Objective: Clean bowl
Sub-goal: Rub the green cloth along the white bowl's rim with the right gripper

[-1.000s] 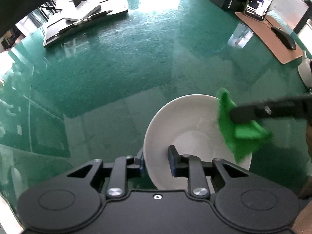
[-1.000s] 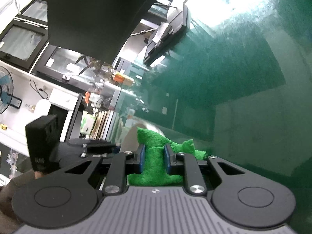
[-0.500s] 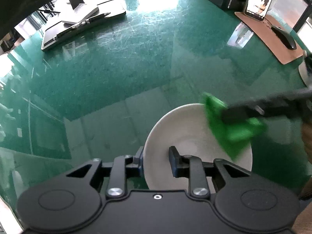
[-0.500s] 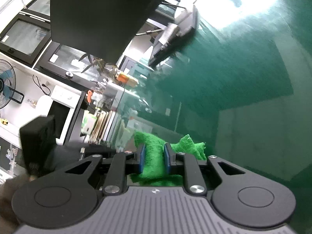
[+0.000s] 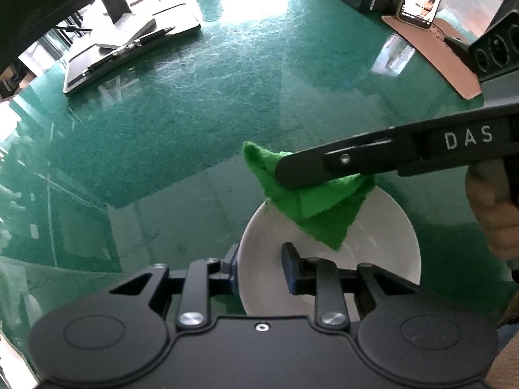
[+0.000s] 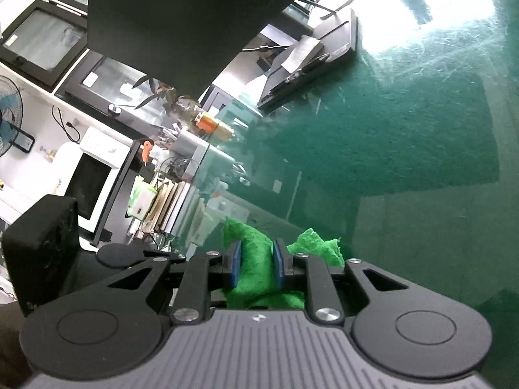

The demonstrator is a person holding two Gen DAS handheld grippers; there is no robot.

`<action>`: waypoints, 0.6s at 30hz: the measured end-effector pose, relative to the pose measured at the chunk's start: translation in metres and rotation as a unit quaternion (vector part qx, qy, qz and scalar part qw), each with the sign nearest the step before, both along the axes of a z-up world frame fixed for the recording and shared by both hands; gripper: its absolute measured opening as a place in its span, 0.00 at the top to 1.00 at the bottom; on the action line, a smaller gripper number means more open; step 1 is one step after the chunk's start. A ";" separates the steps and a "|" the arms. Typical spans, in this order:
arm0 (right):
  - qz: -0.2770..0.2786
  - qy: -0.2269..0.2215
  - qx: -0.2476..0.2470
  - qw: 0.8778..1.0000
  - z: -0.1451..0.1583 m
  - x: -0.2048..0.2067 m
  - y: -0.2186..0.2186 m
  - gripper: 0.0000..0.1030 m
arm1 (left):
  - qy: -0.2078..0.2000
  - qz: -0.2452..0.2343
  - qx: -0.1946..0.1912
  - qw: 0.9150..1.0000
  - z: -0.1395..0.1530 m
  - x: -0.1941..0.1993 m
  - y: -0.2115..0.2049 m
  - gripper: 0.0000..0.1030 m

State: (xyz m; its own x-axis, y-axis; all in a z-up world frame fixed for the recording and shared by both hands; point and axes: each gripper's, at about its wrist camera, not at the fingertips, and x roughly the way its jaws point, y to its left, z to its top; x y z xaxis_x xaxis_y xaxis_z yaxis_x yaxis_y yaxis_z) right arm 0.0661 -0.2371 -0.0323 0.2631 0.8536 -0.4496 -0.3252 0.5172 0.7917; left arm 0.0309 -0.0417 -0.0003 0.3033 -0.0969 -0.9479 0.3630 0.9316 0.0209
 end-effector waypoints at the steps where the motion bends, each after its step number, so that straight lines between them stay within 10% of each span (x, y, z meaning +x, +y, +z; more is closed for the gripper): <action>1: -0.002 0.003 0.001 1.000 0.000 -0.002 -0.003 0.80 | 0.000 0.000 -0.001 1.000 0.000 0.000 0.000 0.67; 18: 0.014 0.017 -0.007 1.000 0.002 -0.003 0.003 0.80 | -0.002 -0.045 0.016 0.999 -0.001 -0.002 -0.010 0.66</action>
State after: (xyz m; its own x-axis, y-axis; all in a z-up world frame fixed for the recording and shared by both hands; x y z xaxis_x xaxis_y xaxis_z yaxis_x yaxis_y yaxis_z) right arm 0.0628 -0.2344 -0.0302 0.2230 0.8539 -0.4703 -0.3138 0.5197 0.7947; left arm 0.0287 -0.0521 -0.0014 0.2982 -0.0942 -0.9499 0.4454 0.8939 0.0512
